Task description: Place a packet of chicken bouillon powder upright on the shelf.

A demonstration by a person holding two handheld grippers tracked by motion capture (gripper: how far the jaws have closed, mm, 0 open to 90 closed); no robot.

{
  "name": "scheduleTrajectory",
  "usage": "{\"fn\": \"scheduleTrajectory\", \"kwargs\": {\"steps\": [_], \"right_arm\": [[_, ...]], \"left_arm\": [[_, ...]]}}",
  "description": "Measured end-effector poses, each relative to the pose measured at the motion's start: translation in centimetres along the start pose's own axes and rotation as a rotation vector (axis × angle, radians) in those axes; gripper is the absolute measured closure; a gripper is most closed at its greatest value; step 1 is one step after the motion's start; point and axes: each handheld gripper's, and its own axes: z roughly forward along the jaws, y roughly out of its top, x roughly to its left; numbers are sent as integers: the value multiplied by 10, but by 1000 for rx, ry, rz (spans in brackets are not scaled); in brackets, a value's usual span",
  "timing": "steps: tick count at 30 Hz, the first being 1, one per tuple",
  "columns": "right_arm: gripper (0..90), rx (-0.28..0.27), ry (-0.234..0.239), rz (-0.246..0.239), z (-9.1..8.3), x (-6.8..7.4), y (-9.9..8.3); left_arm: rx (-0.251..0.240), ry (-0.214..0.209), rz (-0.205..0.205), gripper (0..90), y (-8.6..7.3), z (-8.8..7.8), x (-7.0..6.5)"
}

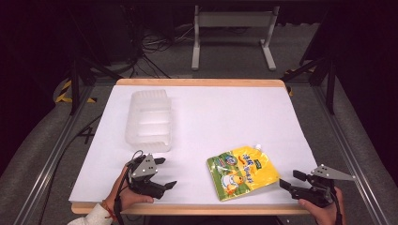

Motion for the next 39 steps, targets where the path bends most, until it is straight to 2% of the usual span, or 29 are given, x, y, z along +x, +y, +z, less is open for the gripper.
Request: {"fn": "scheduleTrajectory", "kwargs": {"steps": [1, 7, 12, 15, 19, 22, 25, 27, 29, 31, 32, 33, 34, 35, 36, 37, 38, 39], "right_arm": [[215, 0, 50, -5, -2, -1, -2], [229, 27, 60, -15, 1, 3, -2], [235, 97, 117, -46, 12, 11, -6], [236, 106, 139, -60, 18, 16, -4], [232, 104, 168, -59, 27, 20, 0], [234, 102, 206, -25, 33, 25, 2], [196, 99, 235, 7, 42, 29, 7], [213, 81, 264, 52, 48, 29, 9], [195, 59, 273, 130, 57, 34, 12], [259, 36, 234, 168, 64, 36, 16], [282, 23, 221, 203, 68, 36, 17], [351, 17, 231, 245, 71, 35, 19], [439, 13, 215, 257, 73, 36, 20], [510, 26, 206, 244, 76, 36, 21], [592, 40, 221, 244, 79, 38, 23], [674, 49, 217, 214, 81, 41, 25], [734, 27, 216, 183, 80, 43, 27], [774, 5, 233, 177, 78, 44, 29]], "left_arm": [[8, -3, 8, 130, -1, 1, 0], [1, -14, -10, 130, -2, 1, 1], [-13, -41, -12, 134, 3, 4, -2], [-5, -56, -13, 137, 7, 10, -4], [5, -82, 5, 141, 15, 21, -6], [9, -103, -1, 140, 20, 29, -5], [8, -121, -17, 141, 24, 38, -2], [21, -123, -19, 142, 27, 43, -1], [23, -140, -23, 142, 30, 49, -1], [33, -144, -21, 142, 34, 55, 0], [34, -150, -23, 142, 36, 59, 2], [38, -157, -24, 142, 38, 63, 3], [49, -158, -22, 142, 40, 66, 4], [58, -159, -12, 141, 41, 69, 5], [63, -163, -8, 136, 43, 73, 6], [75, -161, 1, 133, 45, 76, 6], [83, -152, 14, 130, 46, 78, 7], [82, -159, 4, 128, 48, 81, 10]]}}
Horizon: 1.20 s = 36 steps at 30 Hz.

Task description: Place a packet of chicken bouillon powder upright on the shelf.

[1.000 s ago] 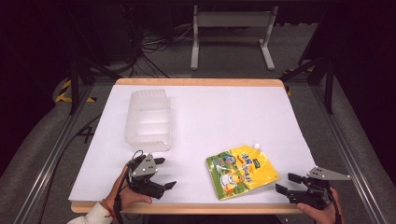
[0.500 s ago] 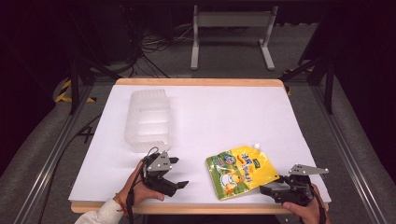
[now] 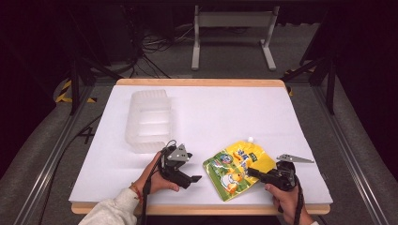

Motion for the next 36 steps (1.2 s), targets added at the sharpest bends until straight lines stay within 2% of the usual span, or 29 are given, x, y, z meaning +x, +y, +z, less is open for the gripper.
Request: {"fn": "scheduleTrajectory", "kwargs": {"steps": [1, 3, 6, 7, 8, 9, 10, 11, 12, 15, 16, 17, 18, 19, 20, 23, 24, 25, 26, 27, 29, 31, 34, 35, 36], "right_arm": [[811, -27, 35, -15, -3, 2, 3], [858, -52, 65, -56, -7, 9, 8], [899, -87, 101, -154, -11, 28, 16], [900, -96, 117, -195, -12, 36, 20], [900, -97, 126, -217, -13, 41, 22], [900, -97, 126, -217, -13, 41, 22], [900, -100, 146, -266, -12, 55, 27], [900, -100, 148, -286, -11, 59, 28], [900, -101, 152, -314, -10, 65, 30], [900, -97, 163, -355, -6, 77, 34], [900, -96, 169, -366, -6, 80, 35], [900, -96, 169, -366, -6, 80, 35], [900, -95, 171, -392, -4, 85, 37], [900, -94, 171, -398, -4, 87, 38], [900, -95, 171, -410, -4, 88, 38], [900, -99, 169, -426, -4, 92, 41], [900, -99, 169, -426, -4, 92, 41], [900, -98, 176, -438, -2, 95, 43], [900, -95, 177, -455, -2, 97, 44], [900, -92, 179, -469, -1, 99, 44], [900, -90, 184, -499, -1, 104, 46], [900, -84, 196, -531, 1, 110, 49], [900, -66, 206, -578, 2, 116, 52], [900, -66, 206, -578, 2, 116, 52], [900, -66, 207, -599, 2, 118, 54]], "left_arm": [[-11, -14, -19, 130, 1, 1, 1], [-22, -26, -17, 131, 7, 2, 2], [-51, -50, -15, 138, 13, 2, 2], [-65, -55, -3, 145, 21, 3, -1], [-71, -63, 5, 151, 25, 3, -2], [-71, -63, 5, 157, 25, 3, -2], [-82, -48, 28, 161, 32, 4, -3], [-88, -52, 29, 167, 34, 5, -1], [-97, -72, 14, 171, 36, 5, 0], [-118, -107, 11, 178, 37, 3, 3], [-127, -122, 19, 228, 36, 0, 3], [-127, -122, 19, 259, 36, 0, 3], [-141, -114, 25, 318, 35, -6, 3], [-141, -114, 25, 349, 35, -6, 3], [-154, -86, 22, 397, 34, -11, 3], [-180, -76, -5, 519, 31, -18, 8], [-180, -76, -5, 524, 31, -18, 8], [-180, -51, 1, 526, 30, -21, 7], [-180, -51, 1, 524, 30, -21, 7], [-184, -51, 0, 502, 30, -21, 7], [-194, -48, -14, 396, 29, -24, 8], [-208, -67, -16, 385, 27, -29, 10], [-211, -62, -2, 355, 26, -33, 9], [-211, -62, -2, 362, 26, -33, 9], [-226, -58, -1, 362, 25, -36, 7]]}}
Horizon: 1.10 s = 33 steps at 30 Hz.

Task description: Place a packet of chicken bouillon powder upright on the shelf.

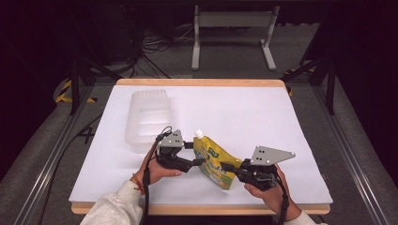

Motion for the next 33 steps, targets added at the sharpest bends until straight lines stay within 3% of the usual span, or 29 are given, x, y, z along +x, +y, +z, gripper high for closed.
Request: {"fn": "scheduleTrajectory", "kwargs": {"steps": [2, 5, 10, 12, 13, 14, 17, 18, 19, 23, 24, 25, 26, 27, 33], "right_arm": [[900, -12, 3, -11, 0, -1, 6], [900, -9, -2, -38, 1, -2, 13], [900, -16, -34, -50, 5, -7, 24], [900, -33, -30, -35, 6, -12, 28], [900, -35, -41, -36, 8, -14, 32], [900, -39, -46, -37, 10, -15, 35], [900, -45, -54, -58, 15, -17, 42], [900, -55, -54, -58, 21, -20, 50], [900, -55, -54, -58, 21, -20, 50], [900, -81, -69, -79, 38, -24, 69], [900, -81, -69, -79, 38, -24, 69], [900, -101, -67, -86, 46, -26, 78], [900, -105, -68, -91, 50, -26, 82], [900, -113, -68, -94, 54, -27, 85], [900, -139, -67, -109, 74, -32, 100]], "left_arm": [[-9, -5, 22, 425, 1, -4, -3], [4, 35, 51, 469, 3, -8, -5], [-23, 97, 47, 650, 2, -19, -3], [-26, 108, 50, 689, 3, -22, -2], [-36, 149, 54, 715, 5, -27, -2], [-36, 149, 54, 737, 5, -27, -2], [-51, 192, 54, 766, 7, -36, 1], [-55, 227, 53, 782, 9, -43, 3], [-55, 227, 53, 786, 9, -43, 3], [-85, 312, 44, 801, 14, -60, 9], [-85, 312, 44, 802, 14, -60, 9], [-91, 347, 48, 805, 15, -68, 14], [-91, 347, 48, 808, 15, -68, 14], [-100, 388, 50, 810, 17, -75, 16], [-107, 458, 55, 819, 17, -89, 26]]}}
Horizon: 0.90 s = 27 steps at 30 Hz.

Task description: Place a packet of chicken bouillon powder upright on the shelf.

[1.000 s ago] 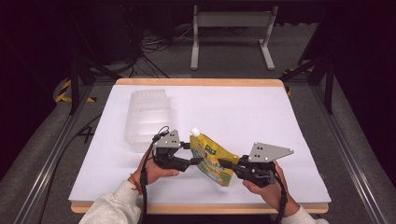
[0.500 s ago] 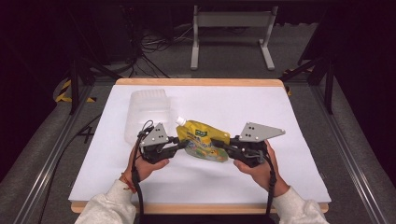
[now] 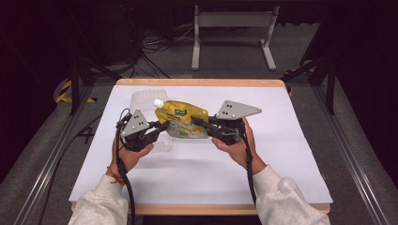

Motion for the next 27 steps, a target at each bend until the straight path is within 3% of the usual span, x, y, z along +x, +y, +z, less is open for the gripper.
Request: {"fn": "scheduleTrajectory", "kwargs": {"steps": [3, 10, 15, 18, 23, 27], "right_arm": [[900, -10, -2, -5, 16, -2, 5], [900, -7, 12, -3, 42, -4, 6], [900, -19, 21, -3, 64, -8, 9], [900, -27, 24, 12, 70, -10, 12], [900, -20, 1, -20, 92, -13, 18], [900, -17, -1, -6, 103, -17, 18]], "left_arm": [[-10, 40, -21, 821, -2, -4, 11], [5, 81, -64, 825, -13, -9, 28], [-25, 129, -84, 840, -16, -18, 44], [-30, 144, -90, 842, -16, -18, 50], [-39, 173, -109, 852, -20, -17, 65], [-34, 203, -126, 854, -25, -12, 76]]}}
